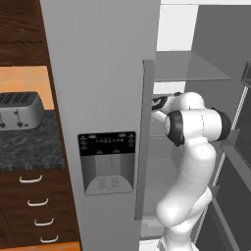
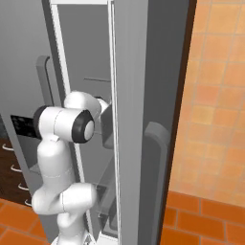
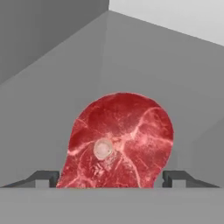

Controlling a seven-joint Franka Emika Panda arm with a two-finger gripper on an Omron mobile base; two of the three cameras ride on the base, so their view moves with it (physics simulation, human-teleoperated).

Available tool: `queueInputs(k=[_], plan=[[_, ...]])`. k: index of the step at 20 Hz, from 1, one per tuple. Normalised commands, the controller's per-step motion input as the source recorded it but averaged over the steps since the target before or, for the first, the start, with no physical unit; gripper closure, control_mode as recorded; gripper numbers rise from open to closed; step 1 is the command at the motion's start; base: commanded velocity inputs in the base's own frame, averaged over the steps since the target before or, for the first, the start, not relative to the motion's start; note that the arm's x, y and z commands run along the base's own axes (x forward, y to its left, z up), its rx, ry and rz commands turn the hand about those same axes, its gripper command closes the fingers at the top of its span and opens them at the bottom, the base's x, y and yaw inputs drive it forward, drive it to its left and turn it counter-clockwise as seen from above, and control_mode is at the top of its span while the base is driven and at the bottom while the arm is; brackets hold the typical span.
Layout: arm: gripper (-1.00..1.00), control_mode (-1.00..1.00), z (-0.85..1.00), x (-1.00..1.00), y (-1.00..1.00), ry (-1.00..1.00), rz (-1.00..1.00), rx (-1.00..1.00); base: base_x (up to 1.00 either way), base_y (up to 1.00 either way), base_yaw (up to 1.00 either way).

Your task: Place one potato and one steak in each tupperware on the nearby counter, to pack two identical lunches.

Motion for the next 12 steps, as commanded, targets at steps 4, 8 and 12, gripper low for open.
queueInputs(k=[4, 8, 12], plan=[[1.00, -1.00, -1.00, 0.08, 0.17, 0.15, 0.29, 0.00, 0.00, 0.00, 0.00], [1.00, -1.00, -1.00, 0.00, 0.02, 0.18, 0.33, -0.03, 0.00, 0.00, 0.00], [1.00, -1.00, -0.63, -0.54, 0.10, 0.02, 0.18, -0.23, 0.00, 0.00, 0.00]])
